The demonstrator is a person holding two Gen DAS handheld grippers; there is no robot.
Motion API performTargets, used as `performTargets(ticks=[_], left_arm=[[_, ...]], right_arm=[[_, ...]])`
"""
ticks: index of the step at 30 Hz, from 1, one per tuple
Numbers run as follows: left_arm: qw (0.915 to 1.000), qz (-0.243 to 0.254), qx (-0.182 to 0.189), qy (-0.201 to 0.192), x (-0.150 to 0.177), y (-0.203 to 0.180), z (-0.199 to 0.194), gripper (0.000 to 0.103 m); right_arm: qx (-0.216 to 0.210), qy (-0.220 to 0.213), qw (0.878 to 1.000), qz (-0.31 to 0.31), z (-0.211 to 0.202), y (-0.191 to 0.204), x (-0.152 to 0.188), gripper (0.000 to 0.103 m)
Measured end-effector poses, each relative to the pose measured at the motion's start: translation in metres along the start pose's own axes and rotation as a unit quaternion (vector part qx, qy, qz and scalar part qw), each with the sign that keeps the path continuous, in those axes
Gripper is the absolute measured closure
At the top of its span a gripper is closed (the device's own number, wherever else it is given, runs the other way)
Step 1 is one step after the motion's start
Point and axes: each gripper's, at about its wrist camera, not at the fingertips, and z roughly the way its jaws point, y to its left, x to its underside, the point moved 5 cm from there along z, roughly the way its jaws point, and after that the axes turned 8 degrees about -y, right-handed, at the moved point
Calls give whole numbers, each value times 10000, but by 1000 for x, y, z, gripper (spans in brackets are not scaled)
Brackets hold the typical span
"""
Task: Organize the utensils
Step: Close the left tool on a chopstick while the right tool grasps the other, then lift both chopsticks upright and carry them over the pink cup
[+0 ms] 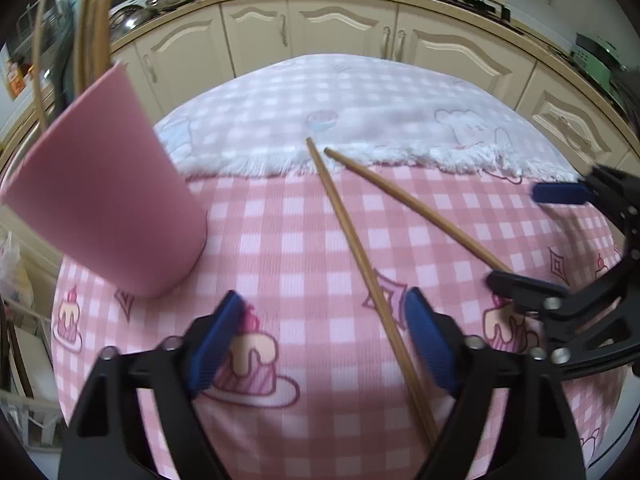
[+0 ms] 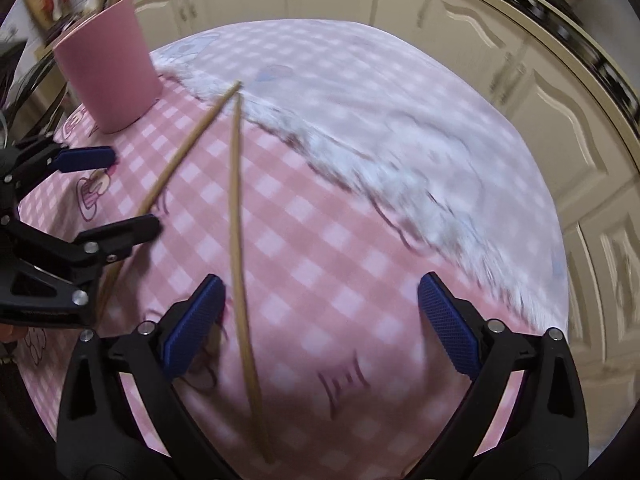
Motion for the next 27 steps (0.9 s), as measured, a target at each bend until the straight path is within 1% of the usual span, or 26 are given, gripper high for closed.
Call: performTargets(ticks=[1,2,4,5,7,9,11,12,13,15,16,19,22,23,26,27], left_arm=[[10000,42,14,15,-3,-1,1,36],[9999,97,38,34,-7,-1,3,39],[9998,208,50,61,-14,-2,7,57],[9997,238,77,84,-18,-2,10,61],[9992,314,209,129,-25,-4,14,83],[9985,251,437,193,-28,-6,16,95],[9981,295,512,194,-27,-6,14,98],[9979,292,547,179,-26,-6,13,98],[9978,286,568,160,-24,-6,10,98],[9978,296,586,64,-22,-6,4,98],[9977,280,622,-2,-22,-6,-1,98],[9968,236,709,-274,-23,-5,-18,98],[9952,162,758,-596,-26,-3,-40,98],[9942,122,774,-735,-28,-1,-48,98],[9912,22,783,-1070,-32,7,-70,98],[9893,-12,777,-1237,-34,11,-80,98]], right_arm=[[-37,-4,10000,-76,2,3,-4,17],[-108,-5,9997,-206,5,9,-12,21],[-225,-4,9990,-379,11,18,-25,34],[-278,-6,9986,-441,14,20,-30,38],[-445,0,9977,-520,19,27,-39,59],[-562,-28,9972,-490,21,32,-44,73],[-532,-34,9975,-471,21,32,-46,87],[-523,-24,9978,-410,20,31,-45,97],[-513,-21,9982,-299,18,29,-44,97],[-629,-120,9979,37,10,22,-40,97],[-744,-197,9967,268,5,17,-38,97],[-924,-426,9923,701,-11,7,-35,97],[-1076,-761,9849,1126,-33,-1,-35,97],[-1161,-909,9807,1281,-42,-4,-35,97],[-1247,-1196,9735,1501,-60,-8,-38,97],[-1272,-1296,9709,1558,-67,-8,-40,97]])
